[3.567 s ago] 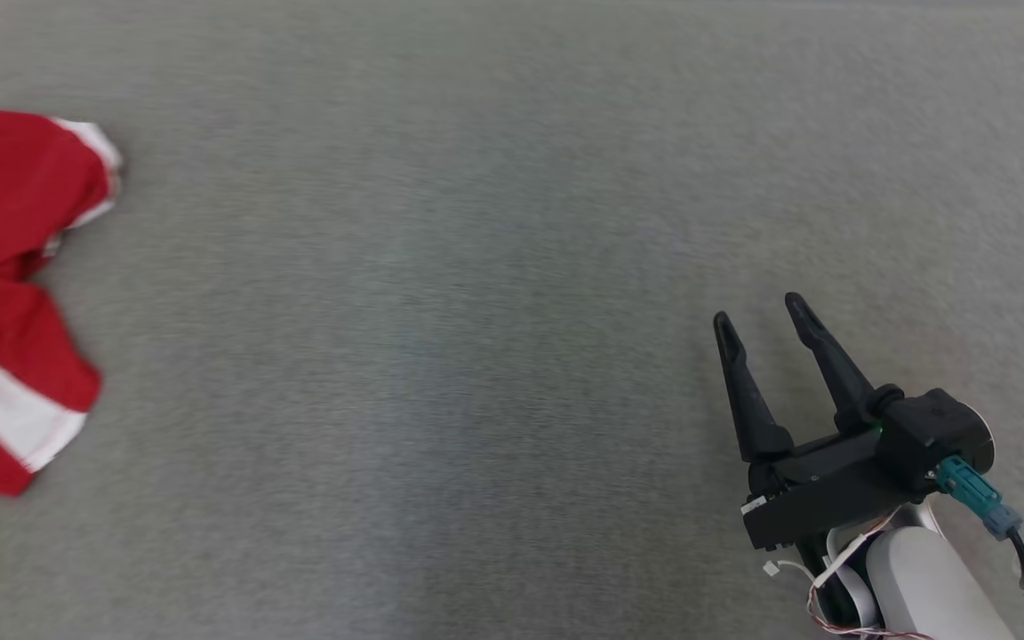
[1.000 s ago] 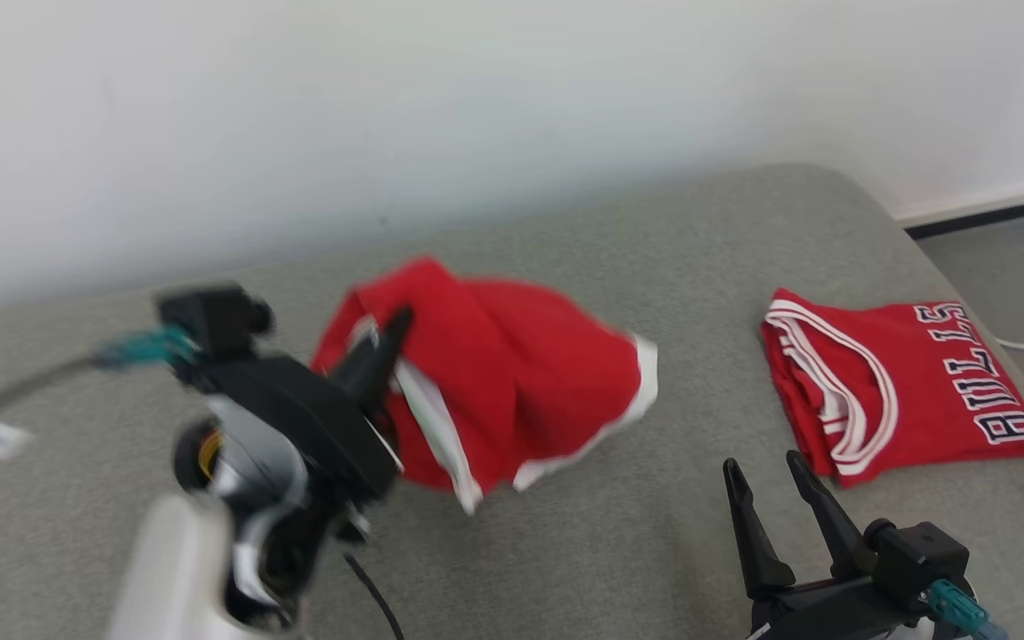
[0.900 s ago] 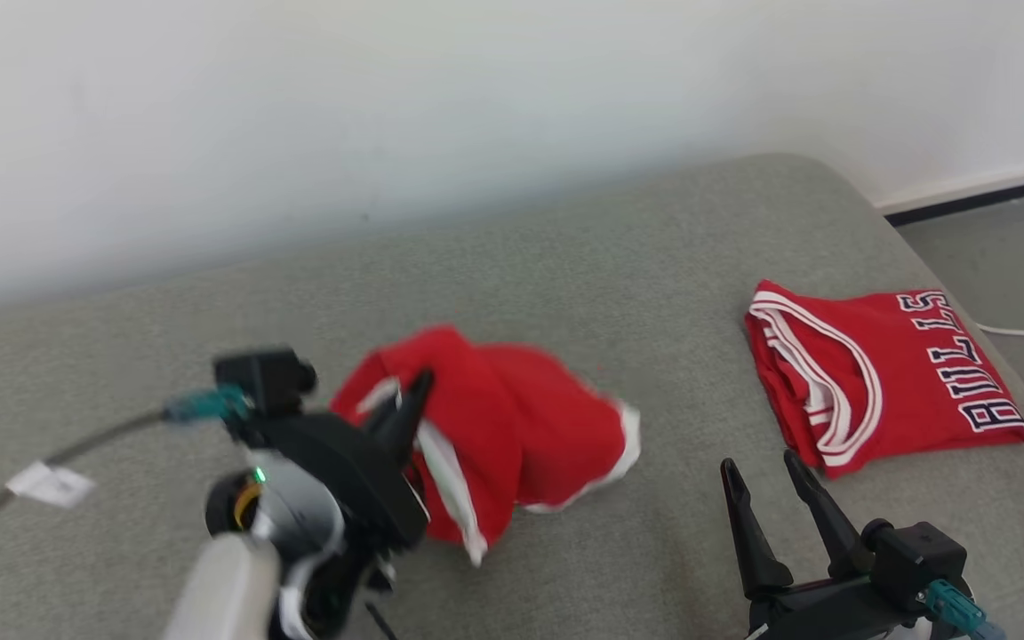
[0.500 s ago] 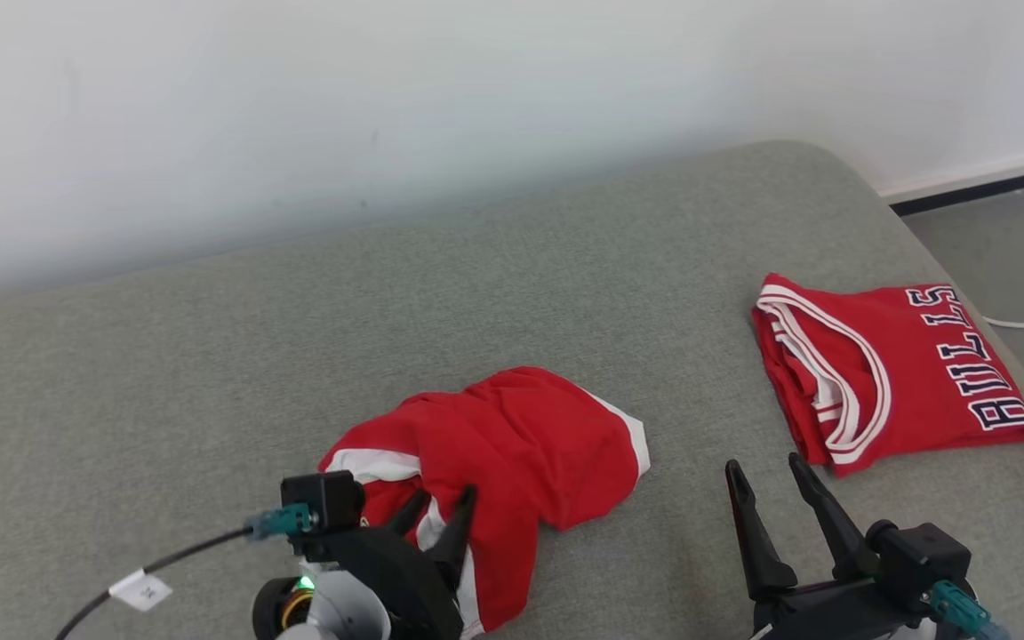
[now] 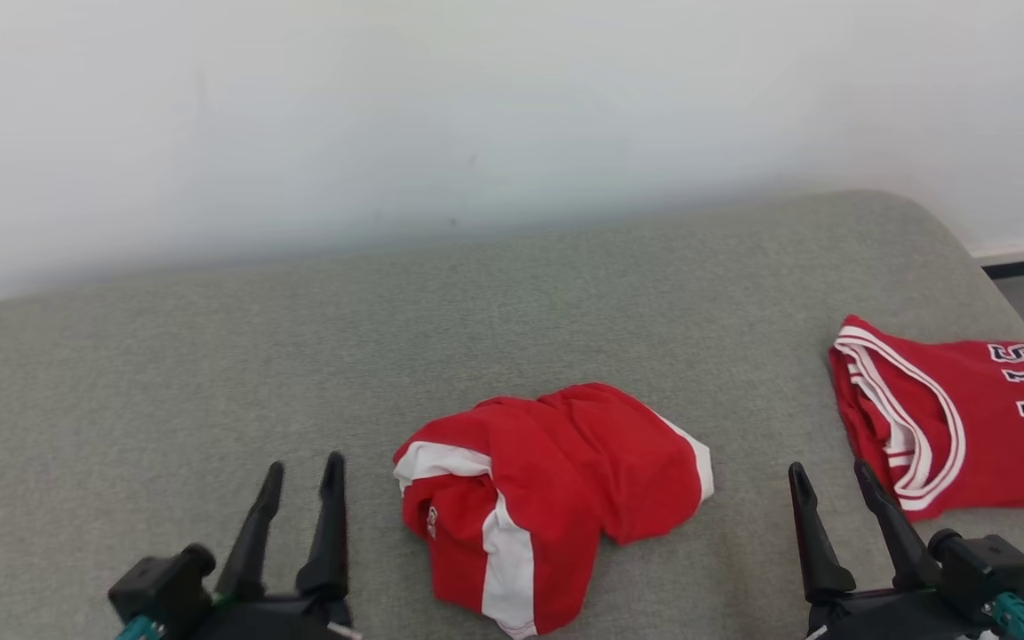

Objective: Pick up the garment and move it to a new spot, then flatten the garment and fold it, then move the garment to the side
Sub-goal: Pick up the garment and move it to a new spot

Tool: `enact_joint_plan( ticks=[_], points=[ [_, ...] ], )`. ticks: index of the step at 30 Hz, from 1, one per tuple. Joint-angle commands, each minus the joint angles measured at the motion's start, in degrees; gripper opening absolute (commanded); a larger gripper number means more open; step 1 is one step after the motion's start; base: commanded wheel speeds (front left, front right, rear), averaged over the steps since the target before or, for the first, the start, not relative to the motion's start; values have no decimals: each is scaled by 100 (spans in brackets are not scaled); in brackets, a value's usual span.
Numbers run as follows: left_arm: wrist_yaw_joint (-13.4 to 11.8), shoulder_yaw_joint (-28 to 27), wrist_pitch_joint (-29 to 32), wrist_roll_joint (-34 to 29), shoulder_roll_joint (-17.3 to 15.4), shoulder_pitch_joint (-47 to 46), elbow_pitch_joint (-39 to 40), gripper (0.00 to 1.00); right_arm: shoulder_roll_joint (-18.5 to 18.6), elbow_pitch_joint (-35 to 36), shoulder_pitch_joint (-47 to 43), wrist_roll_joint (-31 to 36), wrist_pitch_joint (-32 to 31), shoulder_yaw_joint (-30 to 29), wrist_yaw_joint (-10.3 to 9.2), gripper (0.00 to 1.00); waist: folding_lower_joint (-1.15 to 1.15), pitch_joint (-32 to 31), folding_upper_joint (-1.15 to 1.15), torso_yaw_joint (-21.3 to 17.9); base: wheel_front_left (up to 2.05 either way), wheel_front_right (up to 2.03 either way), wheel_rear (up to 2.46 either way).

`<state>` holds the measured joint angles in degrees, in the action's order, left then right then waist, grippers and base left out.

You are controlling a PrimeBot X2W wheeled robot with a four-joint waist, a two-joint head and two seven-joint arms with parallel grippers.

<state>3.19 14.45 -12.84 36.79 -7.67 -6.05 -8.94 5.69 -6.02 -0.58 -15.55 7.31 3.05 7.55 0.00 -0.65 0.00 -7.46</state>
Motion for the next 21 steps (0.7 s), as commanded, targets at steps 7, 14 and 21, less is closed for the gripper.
enact_joint_plan(
  ticks=[7, 14, 21],
  points=[
    [-315, -681, -238, -735, -251, 686, 301, 100, 28, 160, -236, 49, -58, -189, -15, 100, 0, -205, 0, 386, 0, 0, 0],
    [-259, -1145, -234, -1878, -165, 1336, 667, 100, 79, 153, -409, 86, -42, -225, -15, 100, 0, -287, 0, 502, 0, 0, 0],
    [-11, -1373, -235, -2306, 118, 1750, 581, 100, 15, 34, -598, 47, -27, -188, -15, 100, 0, -337, 0, 531, 0, 0, 0]
  ],
)
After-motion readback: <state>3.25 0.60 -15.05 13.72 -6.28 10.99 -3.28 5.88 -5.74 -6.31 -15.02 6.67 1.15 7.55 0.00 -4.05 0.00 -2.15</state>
